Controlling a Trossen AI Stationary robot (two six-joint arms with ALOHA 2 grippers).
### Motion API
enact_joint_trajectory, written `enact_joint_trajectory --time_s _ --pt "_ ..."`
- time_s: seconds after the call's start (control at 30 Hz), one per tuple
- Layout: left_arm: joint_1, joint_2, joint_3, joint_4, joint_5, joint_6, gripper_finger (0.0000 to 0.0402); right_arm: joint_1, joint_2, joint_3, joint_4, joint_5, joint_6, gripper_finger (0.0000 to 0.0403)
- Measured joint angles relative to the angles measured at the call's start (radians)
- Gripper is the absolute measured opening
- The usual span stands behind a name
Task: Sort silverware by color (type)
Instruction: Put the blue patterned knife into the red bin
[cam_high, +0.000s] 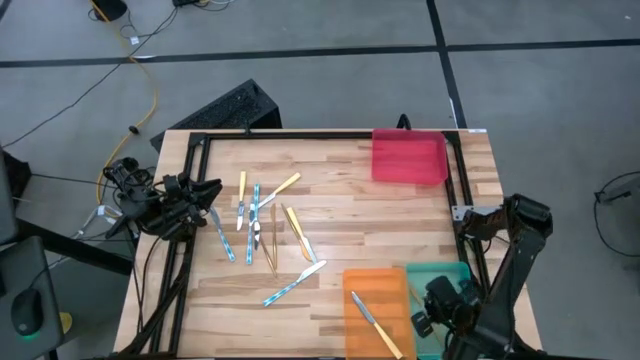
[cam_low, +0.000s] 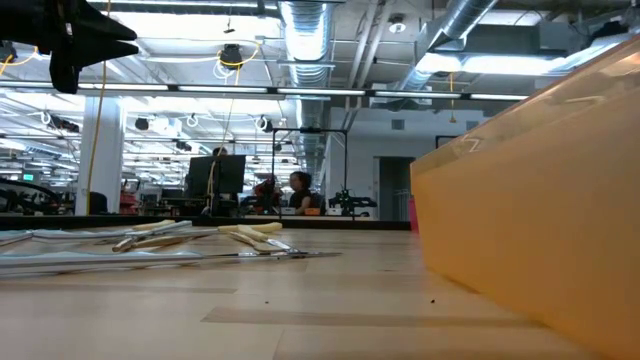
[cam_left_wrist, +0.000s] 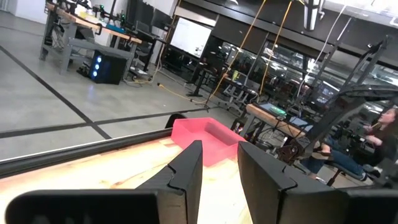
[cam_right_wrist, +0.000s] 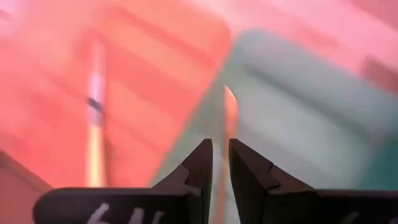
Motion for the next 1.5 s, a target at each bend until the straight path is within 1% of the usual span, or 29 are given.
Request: enact_joint_trajectory --time_s 0.13,0.2,0.27,0.33,0.4,0.43,0.5,0.6,0.67,0.77,0.83,0.9,0.97,1.0,1.27,1.5 --pt "0.000 0.000 0.000 0.000 0.000 0.013 0.0089 -0.084 -0.039 0.000 0.040 0.222 -0.171 0.0077" --pt "0.000 0.000 0.000 0.000 0.000 0.021 0.0089 -0.136 -0.046 0.000 0.082 0.333 -0.302 0.0077" --pt "0.000 0.000 0.000 0.000 0.000 0.027 0.0089 -0.195 -0.052 0.000 0.143 0.420 -0.472 0.0077" --pt "0.000 0.000 0.000 0.000 0.000 0.027 0.0089 -0.262 -0.052 0.000 0.213 0.468 -0.652 0.0077" --pt "0.000 0.000 0.000 0.000 0.000 0.026 0.0089 -0.337 -0.052 0.000 0.310 0.466 -0.842 0.0077" --pt "0.000 0.000 0.000 0.000 0.000 0.026 0.0089 -0.376 -0.052 0.000 0.369 0.450 -0.948 0.0077" --pt "0.000 0.000 0.000 0.000 0.000 0.026 0.0089 -0.457 -0.043 0.000 0.519 0.371 -1.187 0.0078" --pt "0.000 0.000 0.000 0.000 0.000 0.026 0.0089 -0.566 -0.035 0.000 0.755 0.168 -1.533 0.0078" --pt "0.000 0.000 0.000 0.000 0.000 0.026 0.0089 -0.635 -0.020 0.002 0.924 0.013 -1.730 0.0078" --pt "0.000 0.000 0.000 0.000 0.000 0.026 0.0089 -0.715 -0.004 -0.002 1.079 -0.165 -1.950 0.0078" --pt "0.000 0.000 0.000 0.000 0.002 0.025 0.0089 -0.759 0.020 0.004 1.216 -0.268 -2.050 0.0078" --pt "0.000 0.000 0.000 0.001 0.006 0.025 0.0089 -0.786 0.044 0.000 1.294 -0.340 -2.127 0.0078" --pt "0.000 0.000 0.000 0.000 0.008 0.025 0.0089 -0.806 0.088 0.003 1.395 -0.385 -2.176 0.0078" --pt "0.000 0.000 0.000 0.000 0.008 0.025 0.0089 -0.813 0.110 0.002 1.413 -0.397 -2.193 0.0078" --pt "0.000 0.000 0.000 0.000 0.003 0.002 0.0089 -0.824 0.273 0.003 1.496 -0.404 -2.242 0.0078" --pt "0.000 0.000 0.000 0.000 0.002 -0.001 0.0089 -0.805 0.363 0.003 1.525 -0.418 -2.336 0.0078"
